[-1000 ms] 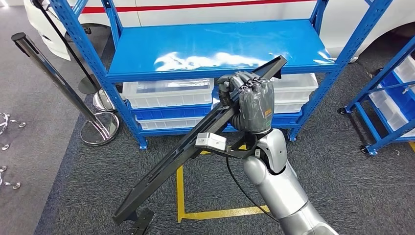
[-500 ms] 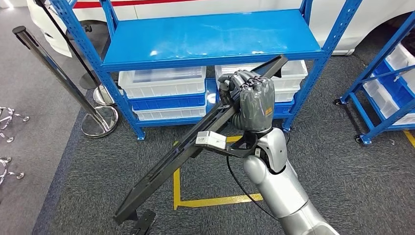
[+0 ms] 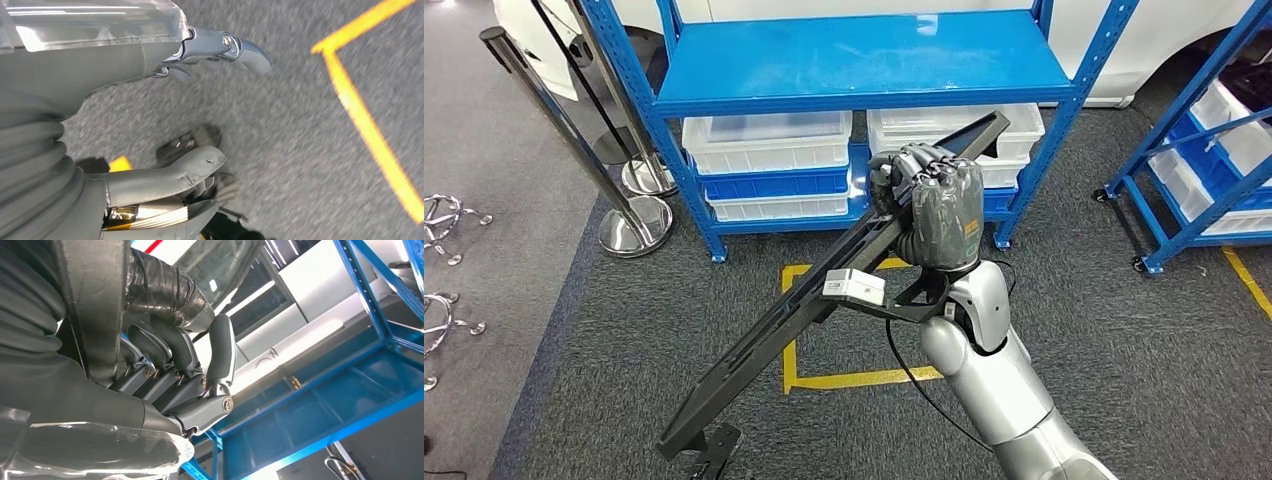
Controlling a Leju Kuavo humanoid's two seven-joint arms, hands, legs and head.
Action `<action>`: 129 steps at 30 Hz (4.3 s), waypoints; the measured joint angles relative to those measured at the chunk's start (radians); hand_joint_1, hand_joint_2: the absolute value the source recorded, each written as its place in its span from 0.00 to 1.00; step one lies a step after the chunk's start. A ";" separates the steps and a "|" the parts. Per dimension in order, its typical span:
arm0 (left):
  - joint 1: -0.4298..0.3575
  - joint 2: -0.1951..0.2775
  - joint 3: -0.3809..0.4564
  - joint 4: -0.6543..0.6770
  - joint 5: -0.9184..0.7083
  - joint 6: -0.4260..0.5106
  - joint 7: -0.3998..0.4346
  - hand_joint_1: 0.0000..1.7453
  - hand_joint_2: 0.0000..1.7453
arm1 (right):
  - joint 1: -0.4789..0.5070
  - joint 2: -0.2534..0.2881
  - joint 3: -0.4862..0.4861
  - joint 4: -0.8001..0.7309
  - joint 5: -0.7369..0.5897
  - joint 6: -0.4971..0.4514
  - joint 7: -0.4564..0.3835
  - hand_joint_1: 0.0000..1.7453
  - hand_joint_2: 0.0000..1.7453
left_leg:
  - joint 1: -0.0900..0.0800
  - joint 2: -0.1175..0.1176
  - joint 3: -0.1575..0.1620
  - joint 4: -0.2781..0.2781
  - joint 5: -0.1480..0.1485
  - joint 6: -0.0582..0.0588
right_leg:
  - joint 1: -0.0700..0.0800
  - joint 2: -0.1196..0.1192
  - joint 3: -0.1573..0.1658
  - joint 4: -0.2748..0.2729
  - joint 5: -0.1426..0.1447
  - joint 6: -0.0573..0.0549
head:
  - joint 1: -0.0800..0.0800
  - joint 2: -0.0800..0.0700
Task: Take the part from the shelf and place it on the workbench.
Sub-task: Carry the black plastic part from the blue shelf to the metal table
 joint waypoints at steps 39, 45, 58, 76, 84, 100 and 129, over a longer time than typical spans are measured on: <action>-0.006 -0.016 -0.022 -0.003 0.017 -0.012 0.004 0.00 1.00 | -0.051 0.016 0.001 0.039 0.026 0.016 0.021 1.00 1.00 | 0.002 -0.006 -0.057 0.083 -0.028 -0.037 | 0.007 -0.004 0.130 -0.236 -0.002 -0.043 | -0.001 0.000; -0.004 -0.018 -0.022 -0.003 0.024 -0.009 0.004 0.00 1.00 | -0.058 0.024 0.003 0.049 0.032 0.019 0.023 1.00 1.00 | 0.017 -0.008 -0.094 0.311 -0.172 -0.059 | 0.010 -0.007 0.063 -0.238 0.054 -0.052 | -0.003 0.000; -0.006 -0.028 -0.022 -0.003 0.033 -0.009 0.002 0.00 1.00 | -0.056 0.024 0.007 0.049 0.039 0.019 0.027 1.00 1.00 | -0.002 -0.005 0.059 0.012 -0.058 0.019 | 0.004 0.000 -0.031 -0.043 -0.066 -0.006 | -0.002 0.000; 0.002 -0.035 -0.034 -0.003 0.030 -0.004 0.015 0.00 1.00 | -0.049 0.024 0.023 0.043 0.053 0.045 0.037 1.00 1.00 | 0.024 -0.010 -0.066 0.283 -0.163 -0.059 | 0.011 -0.007 0.087 -0.260 0.050 -0.048 | -0.002 0.000; -0.016 -0.041 -0.057 -0.003 0.028 -0.033 0.034 0.00 1.00 | -0.052 0.019 0.049 0.044 0.065 0.082 0.040 1.00 1.00 | 0.017 -0.015 0.088 0.029 -0.098 -0.020 | 0.003 -0.004 0.056 -0.254 0.080 0.000 | -0.002 0.000; -0.030 -0.042 -0.074 -0.003 0.029 0.002 0.046 0.00 1.00 | -0.046 -0.002 0.070 0.047 0.042 0.082 0.046 1.00 1.00 | 0.001 -0.012 -0.043 0.073 -0.029 -0.029 | 0.015 -0.003 0.155 -0.266 -0.001 -0.037 | -0.002 0.000; -0.080 -0.013 -0.146 -0.002 -0.018 0.022 0.048 0.00 1.00 | -0.026 -0.031 0.069 0.040 -0.006 0.072 -0.007 1.00 1.00 | -0.001 0.006 0.015 0.055 -0.061 -0.017 | 0.018 -0.008 0.107 -0.251 0.023 -0.028 | -0.002 0.000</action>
